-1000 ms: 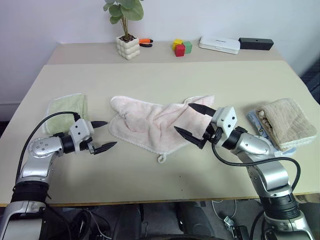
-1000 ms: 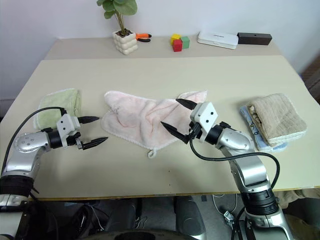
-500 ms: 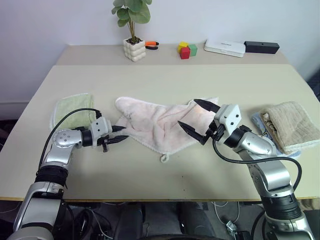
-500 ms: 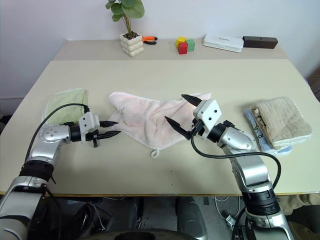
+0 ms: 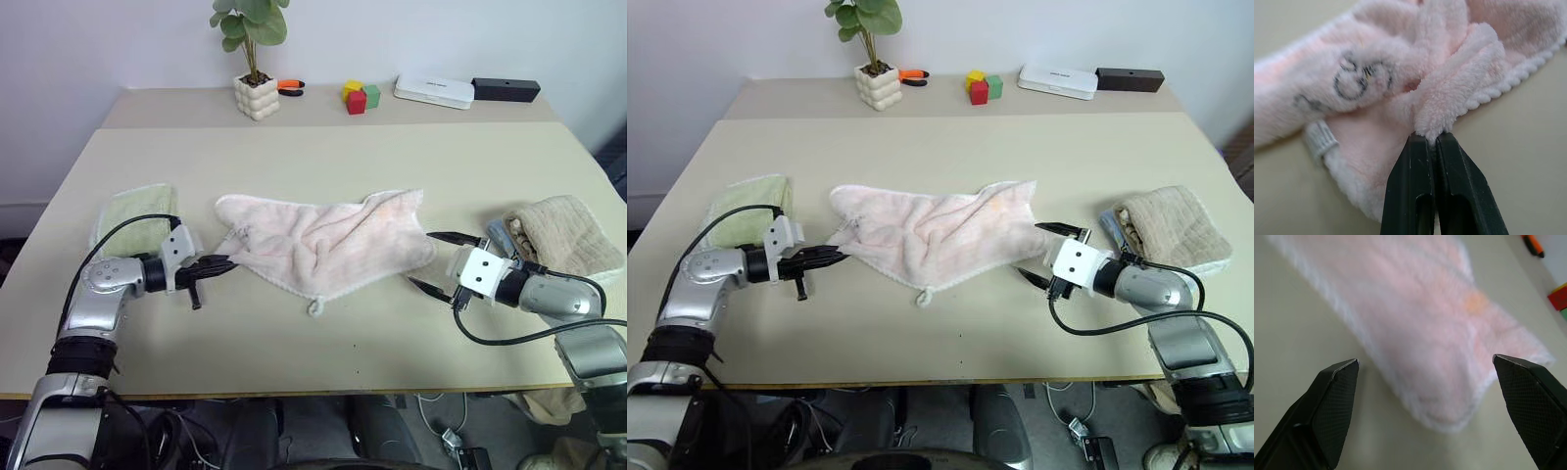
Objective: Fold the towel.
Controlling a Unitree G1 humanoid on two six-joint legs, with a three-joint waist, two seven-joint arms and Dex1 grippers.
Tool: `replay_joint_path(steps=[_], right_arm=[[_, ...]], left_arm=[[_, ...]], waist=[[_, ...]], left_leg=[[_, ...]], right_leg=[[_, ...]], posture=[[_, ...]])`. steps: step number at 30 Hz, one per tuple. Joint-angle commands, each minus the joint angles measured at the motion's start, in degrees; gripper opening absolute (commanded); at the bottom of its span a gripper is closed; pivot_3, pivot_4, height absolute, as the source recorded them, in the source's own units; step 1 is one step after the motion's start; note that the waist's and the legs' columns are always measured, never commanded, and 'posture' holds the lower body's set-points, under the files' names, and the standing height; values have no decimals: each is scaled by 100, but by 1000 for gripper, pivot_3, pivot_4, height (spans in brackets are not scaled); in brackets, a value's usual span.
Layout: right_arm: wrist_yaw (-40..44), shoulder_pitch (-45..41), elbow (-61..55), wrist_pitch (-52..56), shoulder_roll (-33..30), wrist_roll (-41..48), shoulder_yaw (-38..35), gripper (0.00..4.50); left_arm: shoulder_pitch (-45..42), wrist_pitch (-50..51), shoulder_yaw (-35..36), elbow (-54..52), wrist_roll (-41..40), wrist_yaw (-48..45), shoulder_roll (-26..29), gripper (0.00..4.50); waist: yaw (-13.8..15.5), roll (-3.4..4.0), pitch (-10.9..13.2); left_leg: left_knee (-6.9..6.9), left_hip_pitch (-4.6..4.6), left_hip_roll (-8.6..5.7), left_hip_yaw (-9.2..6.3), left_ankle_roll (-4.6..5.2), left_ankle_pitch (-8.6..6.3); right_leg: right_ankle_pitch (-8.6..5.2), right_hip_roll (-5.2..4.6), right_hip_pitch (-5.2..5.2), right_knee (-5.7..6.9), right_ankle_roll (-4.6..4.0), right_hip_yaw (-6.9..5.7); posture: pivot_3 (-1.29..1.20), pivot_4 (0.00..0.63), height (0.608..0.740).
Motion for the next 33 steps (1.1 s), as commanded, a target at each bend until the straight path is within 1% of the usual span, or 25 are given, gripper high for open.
replay_joint_path(steps=[1, 4, 6, 9, 11, 12, 16, 17, 21, 24, 26, 27, 29, 31, 33], right_arm=[[-85, -421, 541, -445, -142, -678, 300, 4500], [-85, -748, 1006, -412, 31, -801, 507, 4500], [-76, -903, 1236, -539, 6, -1015, 679, 4500], [-113, -1189, 1601, -558, 78, -1271, 905, 3682], [-204, -1362, 1746, -583, 191, -1348, 997, 2720], [-243, -1432, 1808, -601, 233, -1413, 1046, 2148], [-372, -1584, 2020, -525, 421, -1515, 1152, 127], [-344, -1592, 2009, -480, 457, -1479, 1151, 50], [-261, -1576, 1934, -341, 472, -1379, 1110, 50], [-77, -1501, 1742, -140, 405, -1122, 963, 50], [315, -1288, 1303, 134, 233, -680, 778, 50], [544, -1149, 1034, 274, 119, -465, 697, 50], [1048, -796, 338, 783, -153, 117, 451, 50], [1331, -550, -170, 1227, -379, 486, 244, 50], [1510, -430, -523, 1612, -594, 706, 66, 50]], left_arm=[[67, -68, 249, -296, -89, 273, 37, 39], [185, -32, 298, -467, -126, 396, 18, 39], [288, 5, 300, -611, -130, 445, 14, 39], [451, 111, 325, -834, -159, 498, 34, 0], [520, 151, 341, -933, -163, 528, 46, 0], [541, 163, 351, -966, -159, 549, 48, 0], [605, 190, 374, -1041, -168, 603, 64, 0], [623, 193, 379, -1060, -171, 612, 71, 0], [677, 206, 394, -1118, -183, 653, 111, 0], [726, 226, 398, -1162, -201, 652, 140, 0], [793, 457, 435, -1318, -300, 592, 236, 0], [875, 746, 460, -1473, -431, 493, 336, 0], [1251, 1393, 477, -2013, -759, 46, 756, 0], [1409, 1802, 522, -2272, -947, -66, 990, 0], [1342, 1881, 587, -2286, -970, 4, 1054, 0]], waist=[[-35, 0, 0], [-84, -5, 1], [-95, -13, 1], [-96, -26, -4], [-91, -41, -7], [-90, -41, -7], [-89, -46, -6], [-93, -46, -6], [-92, -46, -6], [-85, -46, -6], [-81, -45, -5], [-69, -44, -4], [-67, -43, -3], [-67, -34, 4], [-66, -32, 8]], left_leg=[[0, 0, 0, 0, 0, 0], [-2, 0, 0, 0, 0, 0], [-1, 3, 1, -1, 0, 0], [0, 16, 1, 0, 0, 0], [0, 23, 1, 0, 0, 0], [0, 24, 1, -1, 0, 0], [0, 24, 1, 0, 0, 0], [0, 24, 1, 0, 0, 0], [0, 25, 1, 0, 0, 0], [0, 25, 1, 0, 0, 0], [-1, 24, 1, 0, 0, 0], [-2, 21, 1, 0, 0, 0], [-4, 2, 1, -3, 2, -1], [-5, -8, 1, -3, 6, -4], [-4, -10, 1, -2, 6, -4]], right_leg=[[0, -1, 0, -1, 0, 0], [0, -1, 1, -2, 0, 0], [0, 0, 3, 0, 0, 0], [1, 0, 16, -2, -1, 1], [0, 0, 22, -1, -2, 1], [-1, 0, 23, -1, -3, 1], [0, 0, 23, -1, -3, 2], [0, -1, 23, -1, -3, 2], [0, -1, 23, -1, -3, 2], [0, -1, 24, -1, -3, 2], [0, -1, 23, -1, -3, 2], [0, -1, 21, -2, -3, 2], [-1, -3, 8, -3, -1, -1], [-3, -5, -3, -6, -1, -1], [-3, -6, -6, -4, -2, -1]], posture=[[0, 150, 740], [0, 150, 740], [0, 150, 740], [0, 150, 740], [0, 150, 740], [0, 150, 740], [0, 150, 740], [0, 150, 740], [0, 150, 740], [0, 150, 740], [0, 150, 740], [0, 150, 740], [0, 150, 740], [0, 150, 740], [0, 150, 740]])
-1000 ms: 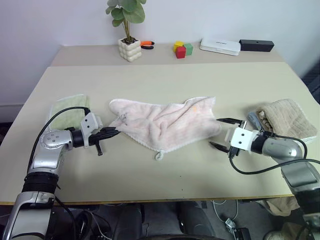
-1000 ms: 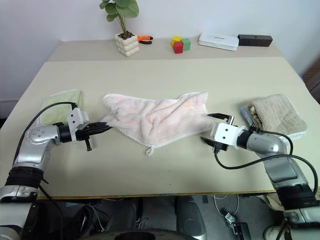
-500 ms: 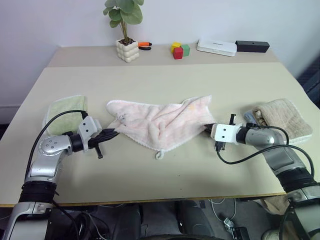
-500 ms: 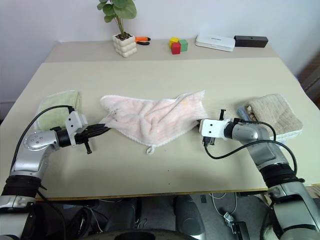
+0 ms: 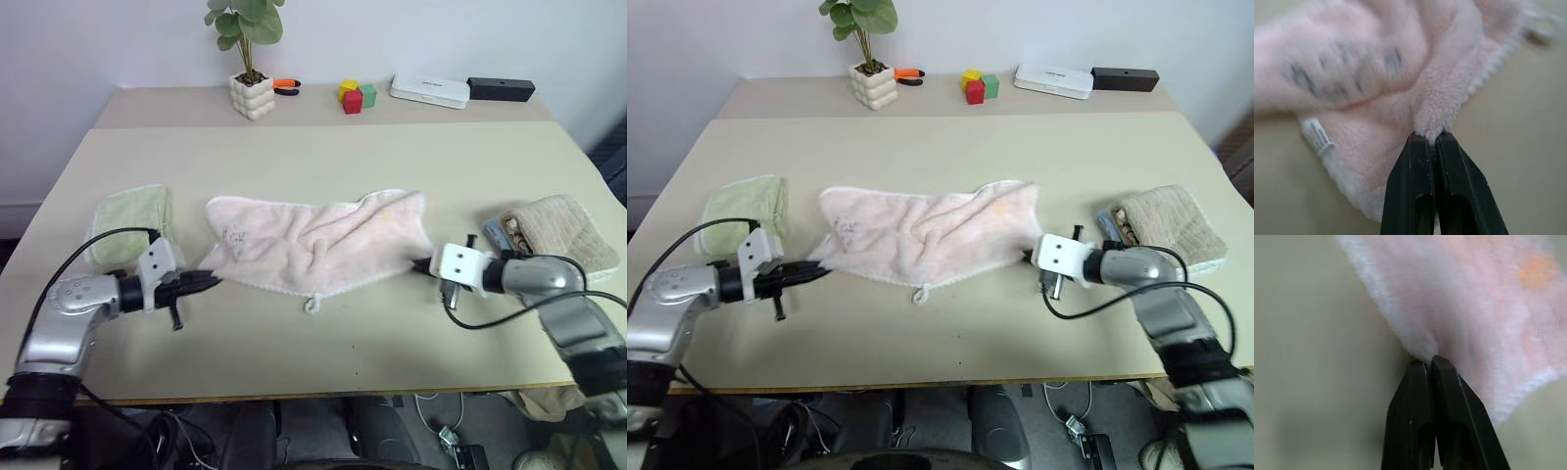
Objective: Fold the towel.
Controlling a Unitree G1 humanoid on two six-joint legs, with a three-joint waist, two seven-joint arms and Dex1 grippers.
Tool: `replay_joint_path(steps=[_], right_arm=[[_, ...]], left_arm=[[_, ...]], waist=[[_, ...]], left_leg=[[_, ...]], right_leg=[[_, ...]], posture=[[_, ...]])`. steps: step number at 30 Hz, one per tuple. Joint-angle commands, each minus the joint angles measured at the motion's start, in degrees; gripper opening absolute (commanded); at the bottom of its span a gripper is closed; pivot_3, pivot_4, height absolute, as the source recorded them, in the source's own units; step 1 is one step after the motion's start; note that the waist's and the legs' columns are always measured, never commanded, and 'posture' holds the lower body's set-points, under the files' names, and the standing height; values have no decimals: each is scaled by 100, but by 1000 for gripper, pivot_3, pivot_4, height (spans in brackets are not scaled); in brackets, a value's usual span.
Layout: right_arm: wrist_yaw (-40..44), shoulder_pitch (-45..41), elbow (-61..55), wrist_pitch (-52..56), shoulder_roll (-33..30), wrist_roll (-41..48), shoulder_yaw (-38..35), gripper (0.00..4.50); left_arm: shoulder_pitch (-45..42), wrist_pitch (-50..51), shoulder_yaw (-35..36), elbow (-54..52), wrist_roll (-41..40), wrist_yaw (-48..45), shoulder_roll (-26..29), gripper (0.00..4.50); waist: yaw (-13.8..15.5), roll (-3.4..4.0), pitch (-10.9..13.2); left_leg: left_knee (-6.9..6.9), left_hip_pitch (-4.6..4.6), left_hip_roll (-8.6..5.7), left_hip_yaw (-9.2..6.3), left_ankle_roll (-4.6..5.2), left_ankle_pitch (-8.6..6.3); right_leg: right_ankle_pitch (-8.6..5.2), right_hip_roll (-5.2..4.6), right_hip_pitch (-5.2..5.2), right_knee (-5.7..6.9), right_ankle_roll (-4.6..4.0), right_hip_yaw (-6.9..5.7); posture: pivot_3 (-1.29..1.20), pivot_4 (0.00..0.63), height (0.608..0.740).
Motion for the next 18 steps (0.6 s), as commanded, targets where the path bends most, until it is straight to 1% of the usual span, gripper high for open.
replay_joint_path(steps=[1, 3, 4, 7, 9, 10, 13, 14, 16, 18], right_arm=[[373, 87, -787, 660, -346, 517, -421, 50], [361, -27, -910, 826, -400, 534, -476, 50], [218, -238, -822, 781, -309, 465, -468, 50], [-303, -956, -285, 272, 40, 115, -370, 50], [-723, -1479, 271, -156, 251, -270, -245, 50], [-908, -1795, 614, -326, 369, -448, -165, 50], [-1828, -2951, 1853, -993, 738, -1269, 158, 50], [-2331, -3402, 2291, -1188, 869, -1574, 236, 50], [-2971, -4151, 2997, -1460, 1098, -1804, 246, 50], [-3741, -4779, 3563, -1753, 1171, -2119, 263, 50]], left_arm=[[-188, 194, 258, -255, -200, 49, 91, 0], [-468, -33, 306, -30, -84, 245, -24, 0], [-727, -204, 318, 192, 14, 454, -152, 0], [-1447, -874, 207, 913, 479, 995, -452, 0], [-2087, -1545, 56, 1616, 962, 1468, -663, 0], [-2500, -1722, -9, 2011, 1137, 1698, -785, 0], [-3831, -2313, -212, 3434, 1750, 2511, -1084, 0], [-4303, -2500, -265, 3942, 1920, 2787, -1170, 0], [-5164, -2917, -348, 4789, 2289, 3530, -1267, 0], [-5917, -3389, -333, 5413, 2557, 4377, -1250, 0]], waist=[[0, 7, 5], [-2, 5, 6], [-2, 4, 6], [-17, 2, 8], [-16, 2, 8], [-10, 1, 8], [-5, -6, 14], [-8, -7, 19], [-11, -9, 26], [-13, -10, 30]], left_leg=[[3, 0, 0, 0, 0, 0], [5, 2, 0, 0, 0, 0], [7, 2, 0, 0, 0, 0], [13, 3, 0, 0, -2, 2], [8, 1, 0, 1, -3, 2], [5, 0, -1, 1, -3, 2], [6, -15, -3, 1, -4, 3], [7, -20, -5, 1, -7, 4], [4, -33, -6, 1, -11, 7], [1, -56, -6, 0, -17, 10]], right_leg=[[0, 1, 0, 3, -1, -1], [-9, 2, 1, 1, -18, -1], [-10, 3, 2, 1, -19, -1], [-8, 6, 1, 1, -18, -1], [2, 6, -3, 0, -2, 0], [2, 5, -5, 0, -1, 0], [5, 4, -20, 2, 0, -2], [6, 3, -26, 4, 0, -2], [7, 2, -41, 4, 0, -2], [7, 0, -66, 7, 1, -2]], posture=[[0, 150, 740], [0, 150, 740], [0, 150, 740], [0, 150, 740], [0, 150, 740], [0, 150, 740], [0, 150, 740], [0, 150, 740], [0, 150, 740], [0, 150, 740]])
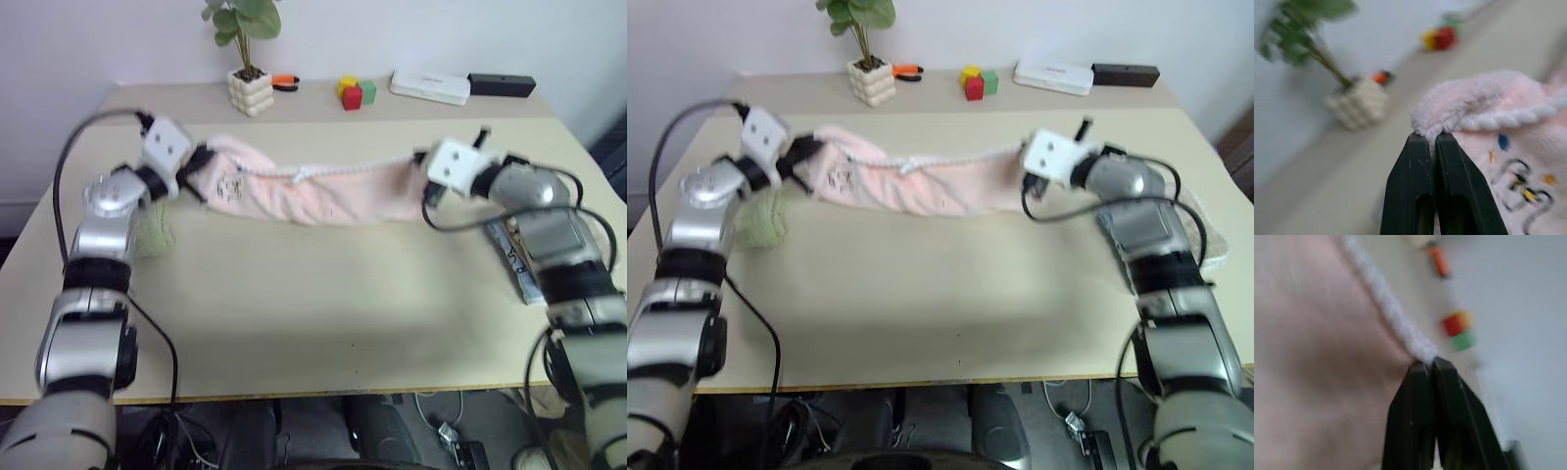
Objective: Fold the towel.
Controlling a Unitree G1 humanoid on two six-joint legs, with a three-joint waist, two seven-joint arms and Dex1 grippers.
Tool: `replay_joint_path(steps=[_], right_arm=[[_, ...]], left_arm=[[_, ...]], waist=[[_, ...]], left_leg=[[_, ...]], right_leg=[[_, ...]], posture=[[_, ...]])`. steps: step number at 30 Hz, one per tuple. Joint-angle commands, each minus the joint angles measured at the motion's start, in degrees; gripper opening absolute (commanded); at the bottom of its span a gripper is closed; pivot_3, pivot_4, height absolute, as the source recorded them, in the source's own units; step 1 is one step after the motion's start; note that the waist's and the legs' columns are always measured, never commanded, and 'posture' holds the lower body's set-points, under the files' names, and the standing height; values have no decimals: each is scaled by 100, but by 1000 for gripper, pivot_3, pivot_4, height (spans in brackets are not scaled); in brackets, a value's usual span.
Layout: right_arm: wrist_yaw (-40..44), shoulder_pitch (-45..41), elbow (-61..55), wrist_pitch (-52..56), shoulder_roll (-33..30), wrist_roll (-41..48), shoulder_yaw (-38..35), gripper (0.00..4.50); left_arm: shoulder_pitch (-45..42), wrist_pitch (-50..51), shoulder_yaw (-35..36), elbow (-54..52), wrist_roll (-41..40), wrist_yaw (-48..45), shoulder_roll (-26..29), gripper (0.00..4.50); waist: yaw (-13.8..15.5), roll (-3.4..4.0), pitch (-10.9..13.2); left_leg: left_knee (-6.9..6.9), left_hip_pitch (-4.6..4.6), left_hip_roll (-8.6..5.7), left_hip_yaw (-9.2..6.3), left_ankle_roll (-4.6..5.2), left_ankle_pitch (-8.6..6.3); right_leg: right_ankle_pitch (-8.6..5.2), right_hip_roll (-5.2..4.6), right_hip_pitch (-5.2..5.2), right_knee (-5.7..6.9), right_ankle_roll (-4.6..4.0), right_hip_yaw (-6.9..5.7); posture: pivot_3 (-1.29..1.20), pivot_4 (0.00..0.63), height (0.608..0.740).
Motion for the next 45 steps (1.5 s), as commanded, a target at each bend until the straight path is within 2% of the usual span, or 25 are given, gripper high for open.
replay_joint_path(steps=[1, 3, 5, 10, 12, 14, 16, 19, 23, 29, 32, 38, 45], right_arm=[[-1270, -958, 757, -568, -2, -459, -135, 50], [-1699, -1258, 1033, -788, -54, -600, -129, 50], [-1987, -1358, 1053, -1006, -160, -611, -214, 50], [-1632, -903, 658, -1285, -337, -291, -360, 50], [-1291, -337, 59, -1289, -423, -26, -446, 50], [-594, 470, -655, -1208, -482, 491, -451, 50], [-247, 1061, -1108, -1067, -556, 629, -440, 50], [385, 1974, -1757, -900, -708, 889, -380, 50], [1143, 2900, -2412, -502, -1008, 1245, -500, 50], [1561, 3224, -2790, -109, -1246, 1472, -692, 50], [1570, 3220, -2770, -32, -1191, 1449, -701, 0], [1572, 3122, -2822, 119, -1025, 1433, -651, 0], [1559, 3130, -2764, 104, -960, 1337, -665, 0]], left_arm=[[-1117, -862, 103, 856, 485, 1439, 181, 0], [-1520, -1179, 76, 1178, 654, 1809, 307, 0], [-1751, -1517, 38, 1354, 716, 1698, 460, 0], [-1519, -1927, 57, 1443, 445, 365, 564, 0], [-988, -2014, 58, 1308, 216, -619, 645, 0], [-328, -2176, 25, 1109, 45, -1430, 788, 0], [115, -2083, 9, 972, -48, -1975, 873, 0], [833, -2093, -93, 696, -22, -2499, 954, 0], [1656, -2080, -212, 107, 4, -2759, 984, 0], [2117, -1384, -167, -738, -253, -3053, 976, 0], [2324, -612, -200, -1173, -429, -3355, 1006, 932], [2719, -399, -99, -1806, -472, -3339, 1127, 3941], [2913, -777, -210, -1914, -371, -3374, 1367, 3941]], waist=[[-5, -1, 0], [-10, -1, 0], [-16, -1, 0], [3, 4, 1], [1, 5, 1], [-18, 7, 1], [-49, 7, 1], [-90, 7, 1], [-88, 7, 1], [-66, 7, 2], [-61, 6, 2], [-45, 6, 2], [-1, 7, 2]], left_leg=[[-1, -23, 0, -1, 0, 0], [-6, -73, 0, 3, -28, 16], [-23, -72, 0, 11, -29, 16], [-32, -73, -1, 22, -26, 14], [-20, -72, -1, 21, -8, 5], [-10, -59, -1, 21, -4, 3], [-3, -45, 2, 19, -6, 4], [7, -45, 2, 13, -9, 7], [14, -44, 2, 11, -9, 7], [51, -45, 3, 7, -8, 7], [69, -43, 3, 6, -3, 4], [78, -42, 4, 4, 5, -1], [80, -42, 4, 6, 6, -2]], right_leg=[[0, 0, -24, 2, 0, 0], [0, -5, -89, 6, 0, 0], [0, -7, -94, 3, 0, -3], [0, -10, -93, -7, 0, -4], [-1, -10, -87, -7, 1, -5], [-1, -8, -74, 5, 1, -4], [0, -3, -62, 19, 0, -2], [0, -2, -63, 38, -1, -3], [0, -3, -62, 44, -1, -2], [0, 0, -62, 77, -2, -3], [0, 1, -52, 84, -2, -3], [-1, 3, -49, 87, -2, -3], [-1, 2, -49, 86, -2, -2]], posture=[[0, 150, 740], [0, 150, 740], [0, 150, 740], [0, 150, 740], [0, 150, 740], [0, 150, 740], [0, 150, 740], [0, 150, 740], [0, 150, 740], [0, 150, 740], [0, 150, 740], [0, 150, 740], [0, 150, 740]])
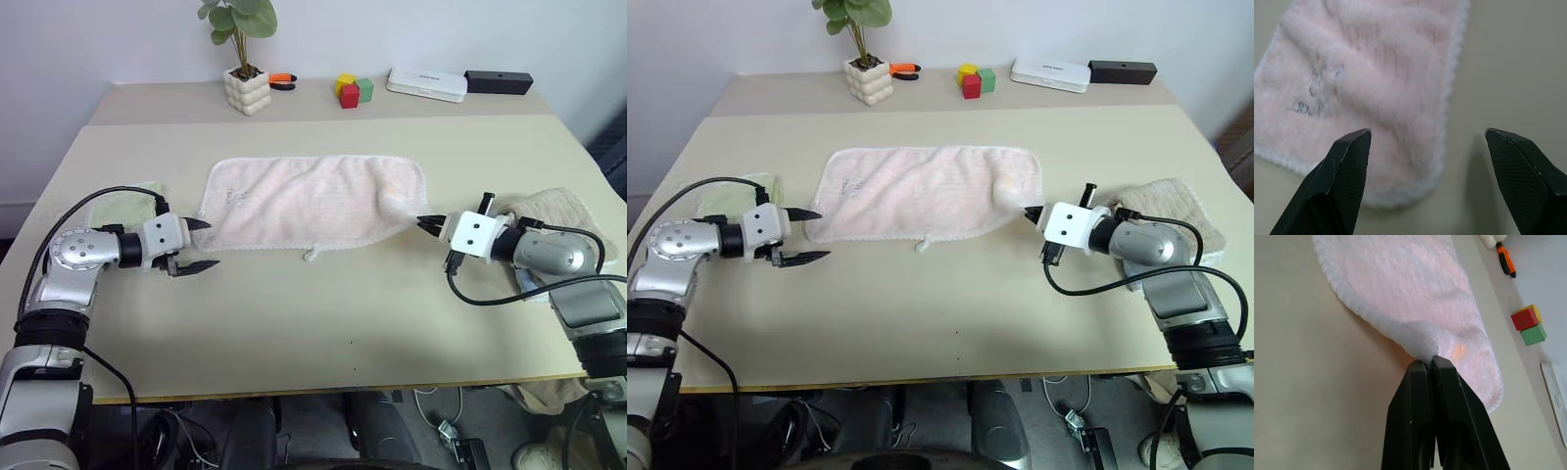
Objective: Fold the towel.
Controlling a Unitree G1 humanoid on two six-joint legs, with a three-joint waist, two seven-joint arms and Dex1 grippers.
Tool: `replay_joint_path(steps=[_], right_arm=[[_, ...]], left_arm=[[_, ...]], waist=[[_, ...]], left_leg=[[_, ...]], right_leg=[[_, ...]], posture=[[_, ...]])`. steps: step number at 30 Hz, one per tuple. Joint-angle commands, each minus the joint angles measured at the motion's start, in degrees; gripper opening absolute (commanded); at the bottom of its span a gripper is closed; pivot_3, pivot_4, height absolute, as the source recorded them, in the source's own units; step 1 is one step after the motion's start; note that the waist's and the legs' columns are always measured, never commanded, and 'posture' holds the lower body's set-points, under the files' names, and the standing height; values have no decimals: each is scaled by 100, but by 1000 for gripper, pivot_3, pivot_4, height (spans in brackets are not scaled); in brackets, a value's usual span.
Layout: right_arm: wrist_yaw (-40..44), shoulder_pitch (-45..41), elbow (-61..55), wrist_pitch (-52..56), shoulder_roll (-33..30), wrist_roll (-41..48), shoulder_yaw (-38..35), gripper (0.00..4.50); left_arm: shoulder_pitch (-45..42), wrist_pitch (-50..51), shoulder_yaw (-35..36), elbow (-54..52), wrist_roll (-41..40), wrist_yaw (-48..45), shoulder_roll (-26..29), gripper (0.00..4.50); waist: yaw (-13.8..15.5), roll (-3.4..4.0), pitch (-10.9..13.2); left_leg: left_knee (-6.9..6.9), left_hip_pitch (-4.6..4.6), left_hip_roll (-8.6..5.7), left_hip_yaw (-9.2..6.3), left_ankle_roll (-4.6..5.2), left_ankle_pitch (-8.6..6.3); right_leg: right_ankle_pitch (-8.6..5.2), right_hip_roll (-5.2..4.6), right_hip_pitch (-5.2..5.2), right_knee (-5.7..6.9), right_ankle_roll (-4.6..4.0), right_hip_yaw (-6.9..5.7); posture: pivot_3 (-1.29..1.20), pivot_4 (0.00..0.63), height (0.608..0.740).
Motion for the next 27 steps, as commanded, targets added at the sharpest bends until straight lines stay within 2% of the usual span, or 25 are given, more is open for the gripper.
replay_joint_path(steps=[1, 11, 14, 20, 27], right_arm=[[-35, -75, -141, -43, 9, -1, -127, 0], [-45, -47, -196, -1, 56, -32, -135, 0], [-52, -40, -194, 4, 50, -32, -158, 0], [-75, -20, -205, 8, 40, -48, -179, 0], [2, 126, -247, 9, -70, 3, -248, 0]], left_arm=[[15, -153, -22, -199, 1, 32, 45, 3941], [-71, -472, -471, 123, 1098, 1379, -315, 3941], [-91, -270, -668, 376, 1362, 1622, -380, 3068], [-213, 140, -822, 617, 1352, 1765, -538, 12], [-287, 181, -596, 644, 983, 1499, -399, 12]], waist=[[7, 0, 0], [35, 9, -6], [31, 16, -10], [13, 37, -22], [-1, 38, -23]], left_leg=[[0, 0, 0, 0, 0, 0], [4, 24, -2, 0, 2, -1], [-4, 92, -2, 1, 14, -9], [-3, 134, -1, 0, 16, -10], [-4, 135, 0, 0, 16, -10]], right_leg=[[0, 0, 0, 0, 0, 0], [0, -2, 32, -4, 0, -1], [-4, -1, 100, -15, 0, -1], [-5, 1, 143, -16, 0, 0], [-4, 2, 142, -15, 0, 0]], posture=[[0, 150, 740], [0, 150, 740], [0, 150, 740], [0, 150, 740], [0, 150, 740]])
